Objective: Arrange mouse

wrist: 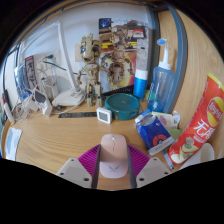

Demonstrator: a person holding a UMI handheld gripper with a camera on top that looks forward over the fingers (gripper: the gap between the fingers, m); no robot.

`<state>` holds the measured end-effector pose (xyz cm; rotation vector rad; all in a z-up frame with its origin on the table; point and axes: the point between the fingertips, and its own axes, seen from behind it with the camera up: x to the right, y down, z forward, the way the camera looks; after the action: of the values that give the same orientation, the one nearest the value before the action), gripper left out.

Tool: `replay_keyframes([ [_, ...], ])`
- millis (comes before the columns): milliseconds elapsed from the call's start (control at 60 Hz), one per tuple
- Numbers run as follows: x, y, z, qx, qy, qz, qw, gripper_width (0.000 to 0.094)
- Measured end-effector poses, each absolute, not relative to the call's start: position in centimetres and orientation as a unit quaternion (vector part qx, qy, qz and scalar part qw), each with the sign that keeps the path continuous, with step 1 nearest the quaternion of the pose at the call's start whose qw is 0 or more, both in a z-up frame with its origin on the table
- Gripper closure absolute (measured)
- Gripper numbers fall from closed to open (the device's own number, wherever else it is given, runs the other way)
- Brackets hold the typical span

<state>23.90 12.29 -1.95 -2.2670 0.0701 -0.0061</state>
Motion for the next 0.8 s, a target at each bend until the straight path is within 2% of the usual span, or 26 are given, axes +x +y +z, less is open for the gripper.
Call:
replay_keyframes([
  [150,24.0,12.1,-2.2,-0.914,0.016,-0.025,0.404,0.0555],
  [250,23.8,11.9,-2.3,-0.921,0.02,-0.039,0.386,0.067],
  [467,23.7,11.8,-1.3,-0.929,0.067,-0.036,0.363,0.068],
  [550,22.7,11.8,3.3,-0.916,0.083,-0.038,0.39,0.0678],
  [800,10.2,11.4,22.5,-0.855,0.075,-0.006,0.513,0.0679],
])
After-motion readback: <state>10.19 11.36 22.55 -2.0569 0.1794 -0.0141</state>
